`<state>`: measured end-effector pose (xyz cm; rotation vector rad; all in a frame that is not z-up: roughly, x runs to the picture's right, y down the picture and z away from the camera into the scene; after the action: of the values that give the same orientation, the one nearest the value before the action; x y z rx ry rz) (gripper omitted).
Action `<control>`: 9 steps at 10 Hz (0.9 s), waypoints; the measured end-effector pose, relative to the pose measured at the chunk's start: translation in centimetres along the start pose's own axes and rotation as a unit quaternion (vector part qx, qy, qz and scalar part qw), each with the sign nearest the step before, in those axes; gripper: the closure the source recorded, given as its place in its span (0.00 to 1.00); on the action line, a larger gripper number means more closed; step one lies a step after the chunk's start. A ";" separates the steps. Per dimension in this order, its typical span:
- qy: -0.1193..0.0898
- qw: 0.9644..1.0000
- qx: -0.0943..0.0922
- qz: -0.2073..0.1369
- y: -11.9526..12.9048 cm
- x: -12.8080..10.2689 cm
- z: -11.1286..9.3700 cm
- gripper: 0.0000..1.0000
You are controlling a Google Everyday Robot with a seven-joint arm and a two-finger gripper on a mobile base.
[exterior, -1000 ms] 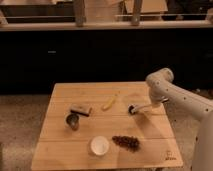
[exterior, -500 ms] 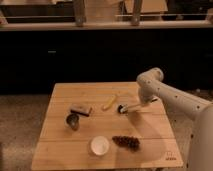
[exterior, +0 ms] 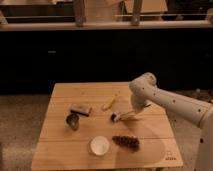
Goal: Wipe table surface with brush
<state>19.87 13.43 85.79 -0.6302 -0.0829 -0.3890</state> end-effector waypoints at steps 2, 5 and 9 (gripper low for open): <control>0.005 1.000 -0.013 -0.002 1.8 1.4 0.2 0.98; 0.019 0.999 -0.035 0.032 4.1 5.5 0.9 0.98; 0.043 0.993 -0.032 0.108 2.5 9.5 1.3 0.98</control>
<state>29.69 12.97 87.30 -0.6768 0.0798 -0.2086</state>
